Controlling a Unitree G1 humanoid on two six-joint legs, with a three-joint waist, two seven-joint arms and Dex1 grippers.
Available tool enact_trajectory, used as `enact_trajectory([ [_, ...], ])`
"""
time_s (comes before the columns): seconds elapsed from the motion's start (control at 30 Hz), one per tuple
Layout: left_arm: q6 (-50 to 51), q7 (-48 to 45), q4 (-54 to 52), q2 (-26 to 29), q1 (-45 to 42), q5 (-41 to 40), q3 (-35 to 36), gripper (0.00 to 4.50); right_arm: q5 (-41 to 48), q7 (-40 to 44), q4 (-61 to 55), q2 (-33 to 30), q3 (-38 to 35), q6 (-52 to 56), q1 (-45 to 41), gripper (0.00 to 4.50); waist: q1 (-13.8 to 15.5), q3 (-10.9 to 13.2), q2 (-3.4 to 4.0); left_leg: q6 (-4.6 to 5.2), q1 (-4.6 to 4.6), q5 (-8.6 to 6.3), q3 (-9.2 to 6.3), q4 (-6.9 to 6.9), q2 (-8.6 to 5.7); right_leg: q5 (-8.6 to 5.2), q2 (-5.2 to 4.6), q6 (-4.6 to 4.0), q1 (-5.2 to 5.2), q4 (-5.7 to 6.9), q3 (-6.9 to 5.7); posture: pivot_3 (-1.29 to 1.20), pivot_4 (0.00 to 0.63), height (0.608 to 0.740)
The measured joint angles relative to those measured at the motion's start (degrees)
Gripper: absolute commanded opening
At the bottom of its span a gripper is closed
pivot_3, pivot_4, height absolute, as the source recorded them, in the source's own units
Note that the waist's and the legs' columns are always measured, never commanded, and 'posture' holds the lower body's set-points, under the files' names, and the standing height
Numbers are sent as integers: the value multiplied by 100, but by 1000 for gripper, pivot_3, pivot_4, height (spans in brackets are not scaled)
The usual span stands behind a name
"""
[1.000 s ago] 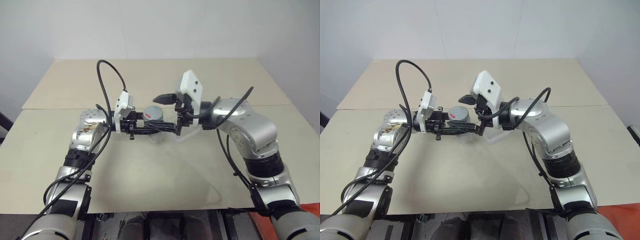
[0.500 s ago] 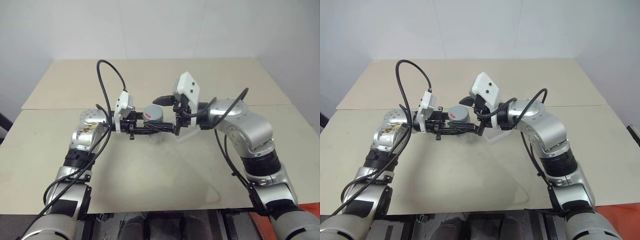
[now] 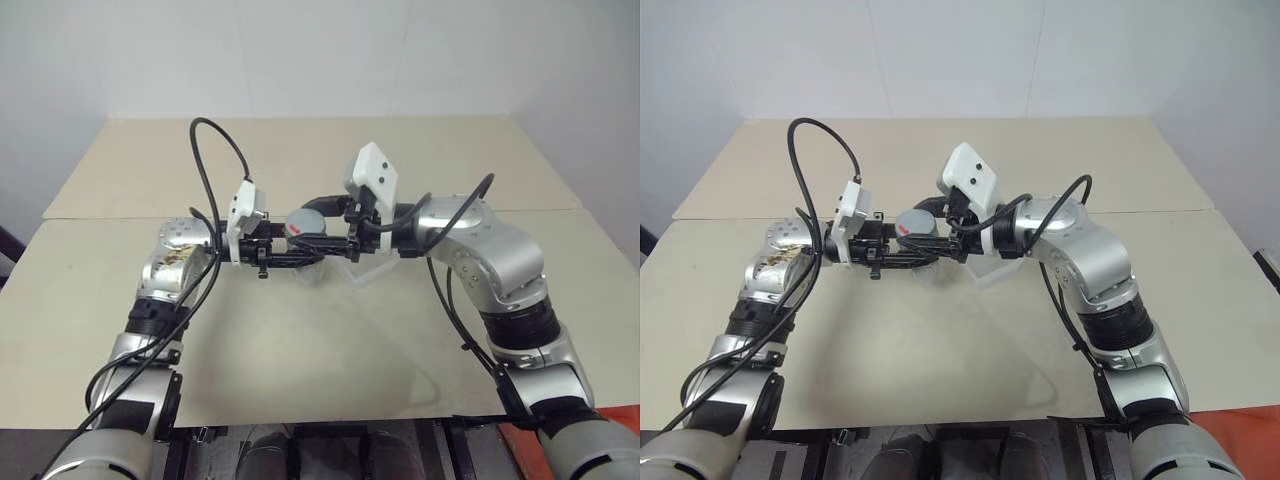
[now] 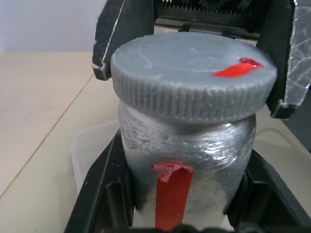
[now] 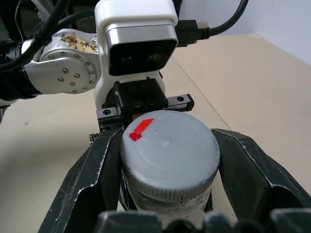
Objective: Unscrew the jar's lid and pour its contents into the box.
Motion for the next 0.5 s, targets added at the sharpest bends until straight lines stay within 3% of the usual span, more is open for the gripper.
enact_trajectory([
  [0.13, -11, -25, -187, 31, 144, 31, -83, 1935, 352, 210, 188, -161, -89, 175, -147, 2764, 9, 0, 0, 0, 0, 0, -1, 0, 0, 0, 0, 0, 0, 0, 0, 0, 150, 740],
  [0.3, -5, -187, -169, 118, 534, 139, -262, 1935, 540, 80, 401, -741, -1263, 221, -429, 2764, 28, 0, 0, 0, -2, 0, -2, -3, 3, 0, 1, 0, -1, -2, -2, 0, 150, 740],
  [0.5, -14, -37, -165, 105, 395, 131, -162, 1935, 262, -207, 235, -1221, -1676, -120, 744, 2764, 49, 0, -1, 3, -3, -2, -1, -3, 1, 0, -2, 0, 2, -5, 0, 0, 150, 740],
])
